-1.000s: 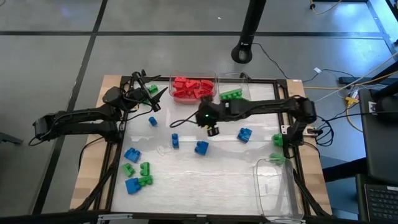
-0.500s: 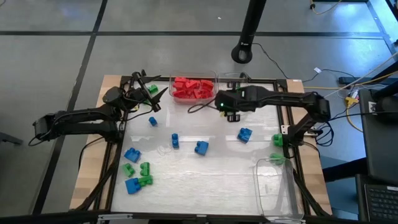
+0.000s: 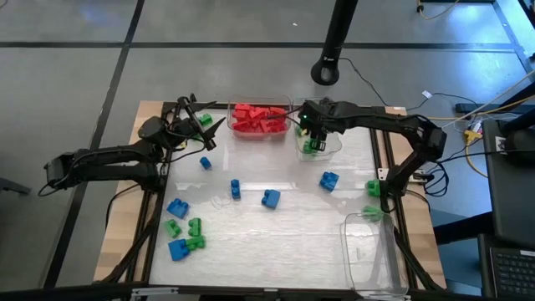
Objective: Sort blocks
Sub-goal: Put the green game piece into the top right transparent bin
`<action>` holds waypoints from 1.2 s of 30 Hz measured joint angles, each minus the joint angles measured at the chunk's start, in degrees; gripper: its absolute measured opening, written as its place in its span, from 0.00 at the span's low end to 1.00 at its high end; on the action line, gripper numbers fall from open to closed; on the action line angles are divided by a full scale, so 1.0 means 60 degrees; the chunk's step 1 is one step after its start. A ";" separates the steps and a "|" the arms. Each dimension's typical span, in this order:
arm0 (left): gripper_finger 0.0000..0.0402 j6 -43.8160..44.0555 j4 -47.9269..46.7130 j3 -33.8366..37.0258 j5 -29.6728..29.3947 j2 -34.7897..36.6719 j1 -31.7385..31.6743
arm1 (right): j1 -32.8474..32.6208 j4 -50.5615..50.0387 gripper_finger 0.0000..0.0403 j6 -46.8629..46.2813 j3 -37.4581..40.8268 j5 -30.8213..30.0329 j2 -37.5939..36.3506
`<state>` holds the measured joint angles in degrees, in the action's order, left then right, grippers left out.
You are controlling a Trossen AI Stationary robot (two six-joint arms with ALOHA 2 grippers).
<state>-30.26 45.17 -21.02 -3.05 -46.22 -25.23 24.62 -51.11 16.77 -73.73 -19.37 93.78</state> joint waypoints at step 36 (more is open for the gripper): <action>0.63 0.0175 0.0043 0.0000 0.0000 0.0000 0.0000 | -0.3595 -0.4625 0.71 -0.5831 0.3463 0.1839 -0.3391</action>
<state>-29.21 45.43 -21.02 -3.05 -46.22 -25.23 3.05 -78.87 -18.22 -52.96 -8.34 73.43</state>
